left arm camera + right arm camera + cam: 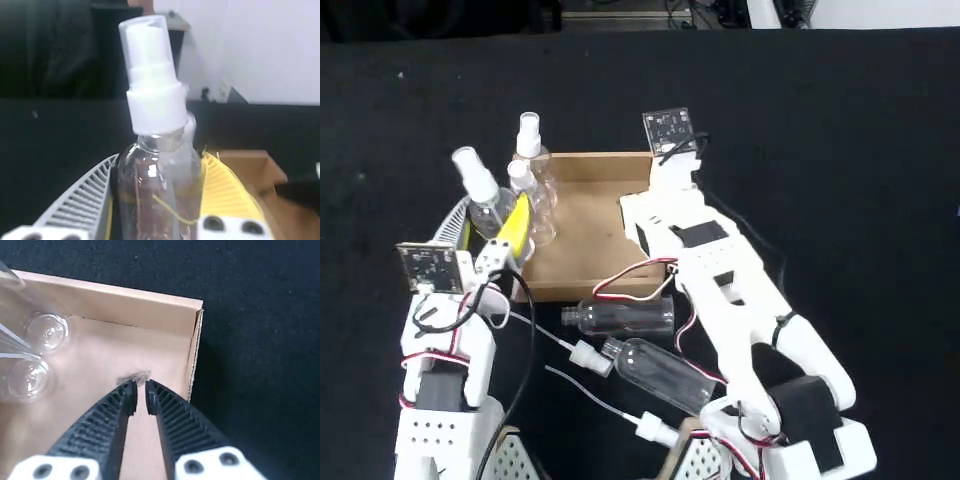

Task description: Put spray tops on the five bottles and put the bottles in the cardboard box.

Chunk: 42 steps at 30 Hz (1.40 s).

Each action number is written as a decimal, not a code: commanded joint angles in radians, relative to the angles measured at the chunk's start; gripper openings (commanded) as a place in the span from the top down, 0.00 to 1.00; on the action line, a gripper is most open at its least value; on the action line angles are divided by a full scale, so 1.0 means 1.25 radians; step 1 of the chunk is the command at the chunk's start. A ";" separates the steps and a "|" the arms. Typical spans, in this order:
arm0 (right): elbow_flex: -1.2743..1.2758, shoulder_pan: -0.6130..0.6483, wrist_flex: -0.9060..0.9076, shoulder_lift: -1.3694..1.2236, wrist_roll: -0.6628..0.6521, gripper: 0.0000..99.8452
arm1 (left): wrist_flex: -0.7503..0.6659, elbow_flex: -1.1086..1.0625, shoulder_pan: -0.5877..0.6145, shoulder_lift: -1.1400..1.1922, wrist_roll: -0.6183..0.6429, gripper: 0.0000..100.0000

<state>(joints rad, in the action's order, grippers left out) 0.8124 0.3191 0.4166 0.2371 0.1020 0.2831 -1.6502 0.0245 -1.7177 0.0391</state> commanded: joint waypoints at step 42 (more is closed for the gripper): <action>-0.045 0.037 0.025 0.033 0.001 0.99 | 0.130 -0.045 -0.075 -0.014 0.007 0.79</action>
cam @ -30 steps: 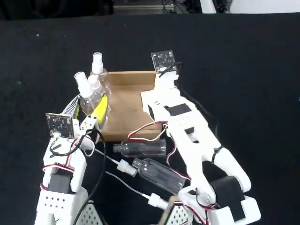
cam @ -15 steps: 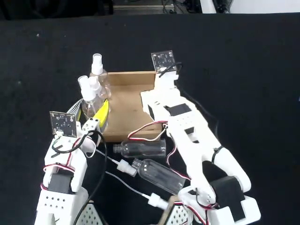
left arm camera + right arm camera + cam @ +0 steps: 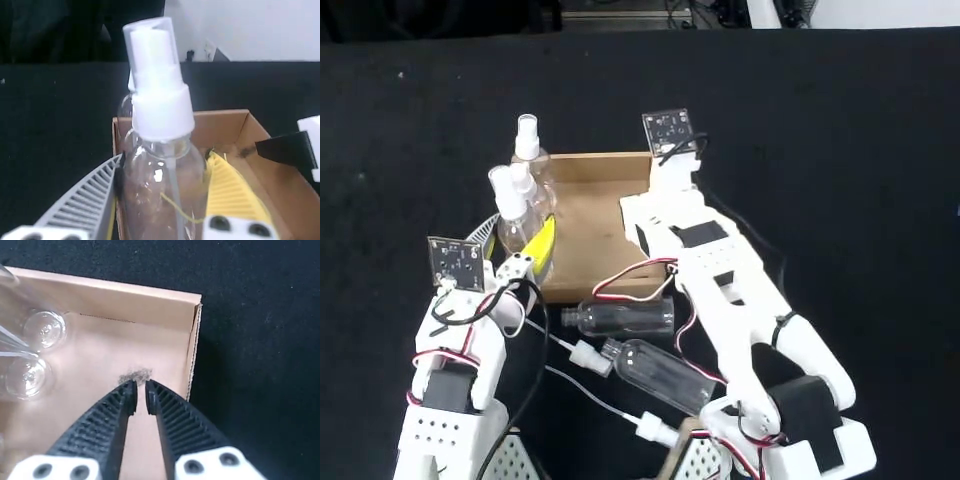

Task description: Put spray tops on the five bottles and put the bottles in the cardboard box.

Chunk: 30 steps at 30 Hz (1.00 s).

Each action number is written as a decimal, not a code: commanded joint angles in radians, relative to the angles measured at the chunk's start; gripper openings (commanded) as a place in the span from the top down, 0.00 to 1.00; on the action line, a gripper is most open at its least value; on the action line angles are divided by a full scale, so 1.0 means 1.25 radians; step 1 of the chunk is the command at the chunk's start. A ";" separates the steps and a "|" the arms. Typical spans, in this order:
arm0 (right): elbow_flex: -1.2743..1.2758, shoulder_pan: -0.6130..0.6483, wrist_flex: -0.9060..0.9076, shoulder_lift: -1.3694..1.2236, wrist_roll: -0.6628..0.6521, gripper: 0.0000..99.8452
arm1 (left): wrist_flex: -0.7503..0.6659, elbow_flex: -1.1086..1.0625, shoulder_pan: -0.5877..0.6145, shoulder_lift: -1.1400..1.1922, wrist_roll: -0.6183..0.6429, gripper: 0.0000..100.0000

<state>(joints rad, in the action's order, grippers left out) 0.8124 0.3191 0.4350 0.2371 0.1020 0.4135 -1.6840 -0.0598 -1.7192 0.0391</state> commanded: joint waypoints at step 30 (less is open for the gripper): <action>0.138 0.230 -0.097 0.132 0.085 0.99 | 0.059 -0.018 -0.002 -0.012 0.009 0.75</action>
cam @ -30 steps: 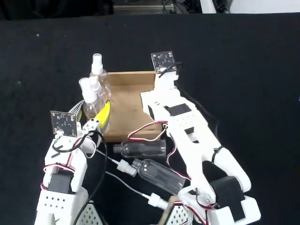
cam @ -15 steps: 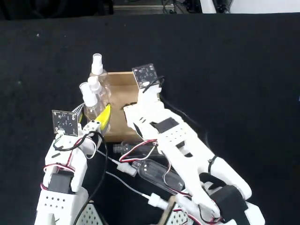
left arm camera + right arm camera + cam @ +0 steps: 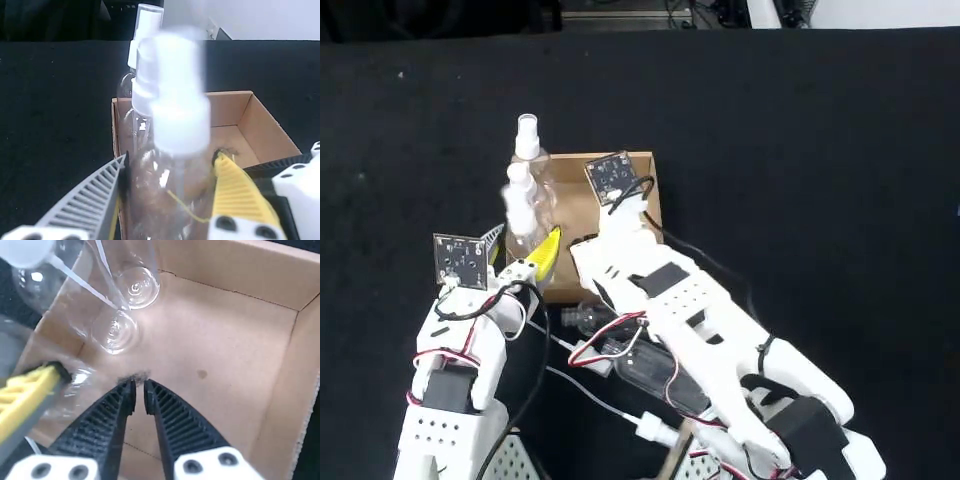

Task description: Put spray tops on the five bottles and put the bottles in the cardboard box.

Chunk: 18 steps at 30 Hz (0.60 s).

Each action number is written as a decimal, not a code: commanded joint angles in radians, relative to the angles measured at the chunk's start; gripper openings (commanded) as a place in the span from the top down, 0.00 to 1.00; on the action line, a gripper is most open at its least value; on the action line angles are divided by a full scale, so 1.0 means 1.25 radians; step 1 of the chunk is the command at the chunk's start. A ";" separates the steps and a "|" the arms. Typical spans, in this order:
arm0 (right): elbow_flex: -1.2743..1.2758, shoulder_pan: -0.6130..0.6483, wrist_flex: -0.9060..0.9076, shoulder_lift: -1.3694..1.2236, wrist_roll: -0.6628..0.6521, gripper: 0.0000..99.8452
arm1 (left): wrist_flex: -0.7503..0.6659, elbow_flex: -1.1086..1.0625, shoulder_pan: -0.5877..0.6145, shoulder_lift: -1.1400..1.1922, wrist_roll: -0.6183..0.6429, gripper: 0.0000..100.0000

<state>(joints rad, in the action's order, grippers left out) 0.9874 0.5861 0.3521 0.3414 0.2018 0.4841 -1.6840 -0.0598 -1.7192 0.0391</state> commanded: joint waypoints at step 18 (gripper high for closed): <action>-0.006 0.015 -0.031 0.051 0.000 0.99 | 0.122 0.075 -0.001 -0.014 0.002 0.75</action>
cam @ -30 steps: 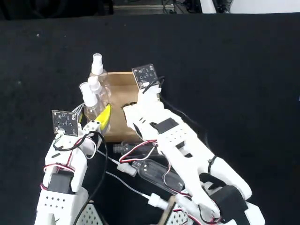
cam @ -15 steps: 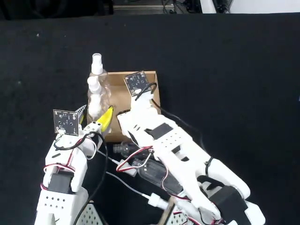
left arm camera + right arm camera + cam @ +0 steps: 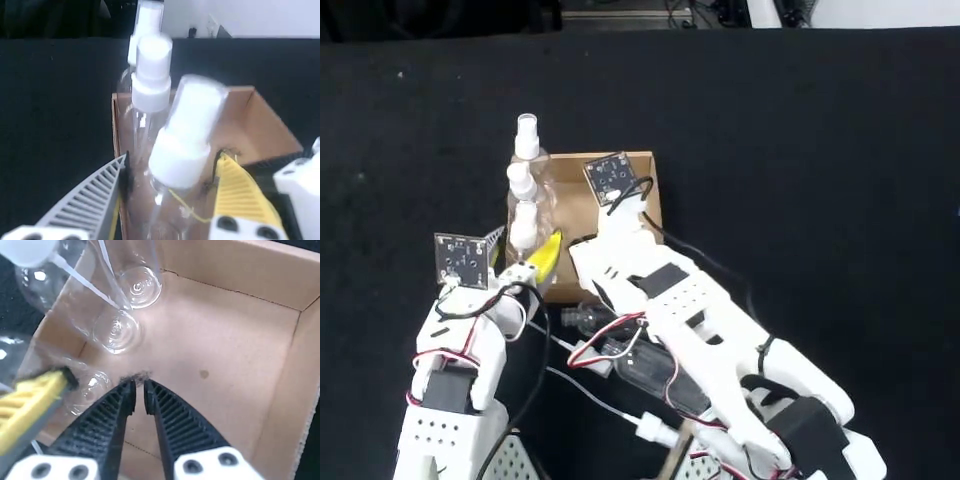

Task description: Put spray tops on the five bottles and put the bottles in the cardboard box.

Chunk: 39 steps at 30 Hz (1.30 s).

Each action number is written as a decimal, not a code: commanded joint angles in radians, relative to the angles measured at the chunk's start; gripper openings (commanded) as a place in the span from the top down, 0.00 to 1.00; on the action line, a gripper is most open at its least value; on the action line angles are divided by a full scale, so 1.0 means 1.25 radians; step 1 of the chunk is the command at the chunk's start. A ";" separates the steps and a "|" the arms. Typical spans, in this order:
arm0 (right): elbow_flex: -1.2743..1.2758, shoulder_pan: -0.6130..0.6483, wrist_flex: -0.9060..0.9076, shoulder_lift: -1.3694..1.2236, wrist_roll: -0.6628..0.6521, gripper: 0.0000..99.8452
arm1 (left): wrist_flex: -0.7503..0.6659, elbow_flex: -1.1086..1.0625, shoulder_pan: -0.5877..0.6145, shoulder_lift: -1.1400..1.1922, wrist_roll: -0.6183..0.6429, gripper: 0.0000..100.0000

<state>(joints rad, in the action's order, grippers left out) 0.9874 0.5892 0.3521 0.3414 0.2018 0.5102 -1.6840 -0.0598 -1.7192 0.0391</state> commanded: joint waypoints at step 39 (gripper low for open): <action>-0.618 -0.190 1.062 0.060 -0.550 0.87 | 0.486 0.204 0.381 -0.012 -0.212 0.75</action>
<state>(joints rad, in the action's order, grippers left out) 0.2984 0.3590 1.4876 0.4166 -0.3168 1.1423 -1.4200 0.3897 -1.7238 -0.2570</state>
